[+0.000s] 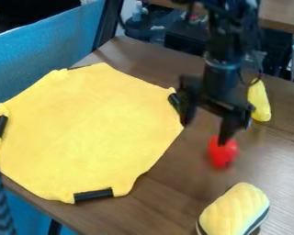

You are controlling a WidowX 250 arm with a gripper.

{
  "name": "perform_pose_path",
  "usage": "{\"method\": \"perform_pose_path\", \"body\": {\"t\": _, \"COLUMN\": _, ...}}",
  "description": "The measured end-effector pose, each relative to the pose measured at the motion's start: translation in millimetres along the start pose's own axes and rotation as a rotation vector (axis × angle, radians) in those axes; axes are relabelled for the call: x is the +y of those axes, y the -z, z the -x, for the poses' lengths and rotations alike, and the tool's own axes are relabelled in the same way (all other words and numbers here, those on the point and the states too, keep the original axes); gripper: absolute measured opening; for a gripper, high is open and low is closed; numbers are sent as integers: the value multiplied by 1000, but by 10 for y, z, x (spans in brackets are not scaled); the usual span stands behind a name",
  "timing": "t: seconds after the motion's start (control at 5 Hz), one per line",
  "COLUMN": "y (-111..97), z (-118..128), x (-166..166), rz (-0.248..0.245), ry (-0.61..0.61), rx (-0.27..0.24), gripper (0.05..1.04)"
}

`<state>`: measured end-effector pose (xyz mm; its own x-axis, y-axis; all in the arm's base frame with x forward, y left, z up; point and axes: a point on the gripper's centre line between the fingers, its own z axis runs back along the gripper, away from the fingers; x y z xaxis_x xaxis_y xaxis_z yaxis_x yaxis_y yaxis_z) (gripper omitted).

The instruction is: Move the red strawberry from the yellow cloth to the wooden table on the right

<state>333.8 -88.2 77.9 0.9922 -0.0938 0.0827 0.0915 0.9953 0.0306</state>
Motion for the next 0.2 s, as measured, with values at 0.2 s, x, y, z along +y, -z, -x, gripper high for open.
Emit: {"method": "perform_pose_path", "body": {"t": 0.2, "y": -290, "z": 107, "x": 91, "rz": 45, "ry": -24, "rx": -37, "gripper": 1000}}
